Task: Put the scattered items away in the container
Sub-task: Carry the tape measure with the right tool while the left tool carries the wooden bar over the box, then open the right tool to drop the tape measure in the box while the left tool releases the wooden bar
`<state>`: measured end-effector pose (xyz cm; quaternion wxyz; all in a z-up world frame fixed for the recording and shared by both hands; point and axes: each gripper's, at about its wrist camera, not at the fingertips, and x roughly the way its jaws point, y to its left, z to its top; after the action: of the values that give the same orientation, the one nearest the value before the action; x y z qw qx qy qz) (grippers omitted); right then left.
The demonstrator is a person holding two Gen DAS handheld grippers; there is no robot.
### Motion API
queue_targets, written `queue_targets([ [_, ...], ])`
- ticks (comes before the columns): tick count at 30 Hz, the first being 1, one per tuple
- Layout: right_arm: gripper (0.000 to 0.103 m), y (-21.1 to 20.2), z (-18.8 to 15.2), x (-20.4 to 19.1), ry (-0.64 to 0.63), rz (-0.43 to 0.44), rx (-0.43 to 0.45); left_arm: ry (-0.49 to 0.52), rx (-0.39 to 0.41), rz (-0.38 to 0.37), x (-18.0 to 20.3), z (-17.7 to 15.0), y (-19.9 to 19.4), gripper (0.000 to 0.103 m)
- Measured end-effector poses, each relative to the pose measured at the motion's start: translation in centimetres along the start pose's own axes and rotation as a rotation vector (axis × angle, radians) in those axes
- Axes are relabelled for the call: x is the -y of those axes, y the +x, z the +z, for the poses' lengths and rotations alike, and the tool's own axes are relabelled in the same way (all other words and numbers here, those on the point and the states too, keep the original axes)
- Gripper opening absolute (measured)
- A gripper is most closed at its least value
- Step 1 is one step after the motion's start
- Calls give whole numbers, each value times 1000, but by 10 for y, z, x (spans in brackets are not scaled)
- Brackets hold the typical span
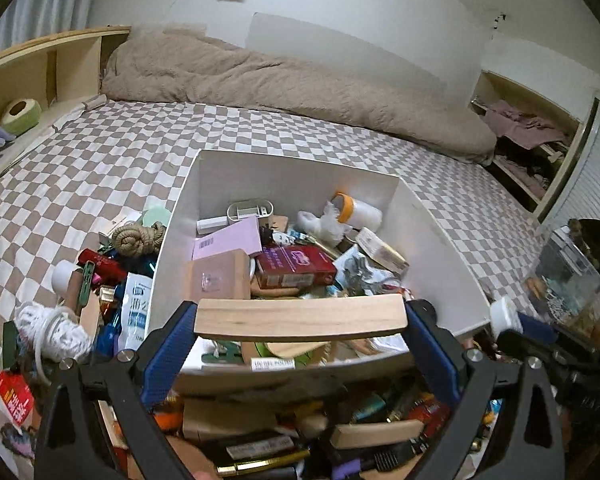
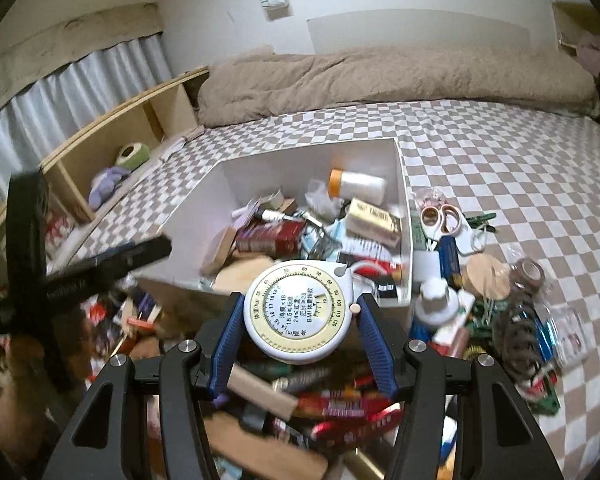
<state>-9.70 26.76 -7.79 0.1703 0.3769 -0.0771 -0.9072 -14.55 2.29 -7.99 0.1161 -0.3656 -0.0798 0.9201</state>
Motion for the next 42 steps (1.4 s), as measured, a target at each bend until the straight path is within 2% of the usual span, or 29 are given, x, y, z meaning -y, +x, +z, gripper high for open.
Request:
queue_targets([
  [11, 57, 41, 33, 13, 65, 2, -39, 8, 12, 59, -9, 21, 28, 100],
  [18, 57, 69, 52, 9, 65, -34, -76, 31, 17, 101, -15, 41, 42, 100],
  [28, 57, 97, 49, 19, 102, -99, -114, 6, -56, 109, -26, 37, 70, 100],
  [42, 57, 111, 52, 14, 16, -203, -91, 97, -65, 136, -20, 35, 81, 100],
])
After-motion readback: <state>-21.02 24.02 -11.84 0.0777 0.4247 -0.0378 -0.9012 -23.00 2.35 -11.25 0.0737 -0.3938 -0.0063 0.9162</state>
